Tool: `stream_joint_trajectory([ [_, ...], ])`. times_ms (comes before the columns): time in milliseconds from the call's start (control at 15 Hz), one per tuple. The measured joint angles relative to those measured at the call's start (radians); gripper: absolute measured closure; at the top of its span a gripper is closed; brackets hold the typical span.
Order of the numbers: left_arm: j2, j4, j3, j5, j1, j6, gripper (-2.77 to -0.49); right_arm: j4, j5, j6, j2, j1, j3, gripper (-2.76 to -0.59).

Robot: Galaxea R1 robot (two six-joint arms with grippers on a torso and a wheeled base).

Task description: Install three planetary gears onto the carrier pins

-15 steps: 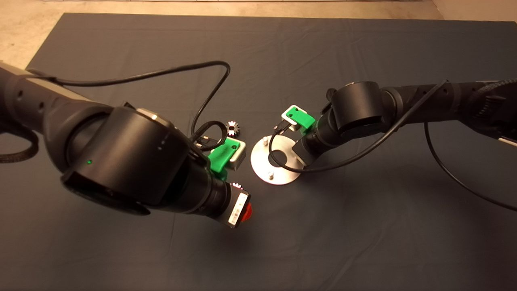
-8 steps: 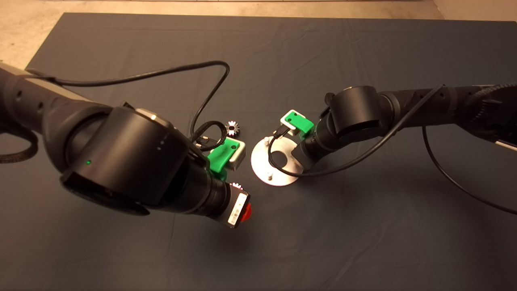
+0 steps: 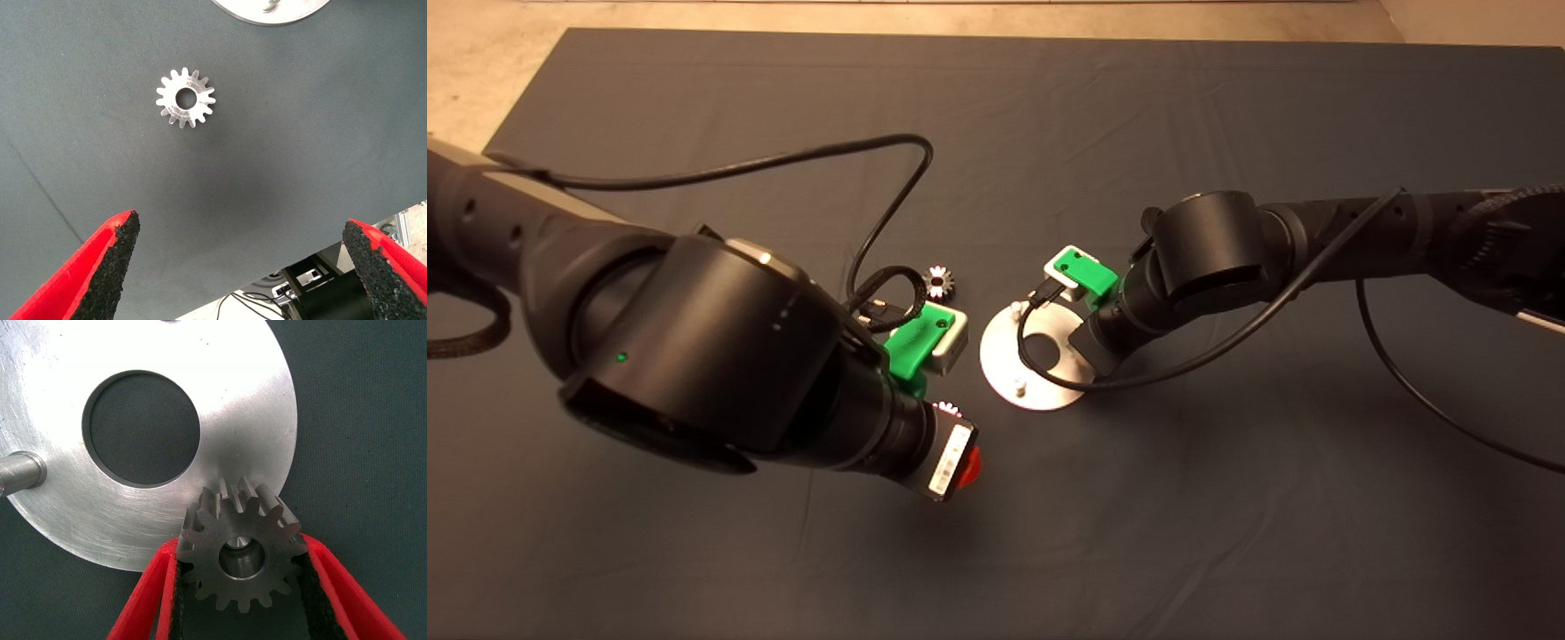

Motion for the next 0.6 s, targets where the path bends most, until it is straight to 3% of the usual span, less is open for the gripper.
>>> stream_joint_trajectory([
  [600,0.0,0.0,0.0,0.0,0.0,0.0,-2.19,0.0,0.003,0.0,0.0,0.0,-0.002,-1.08],
])
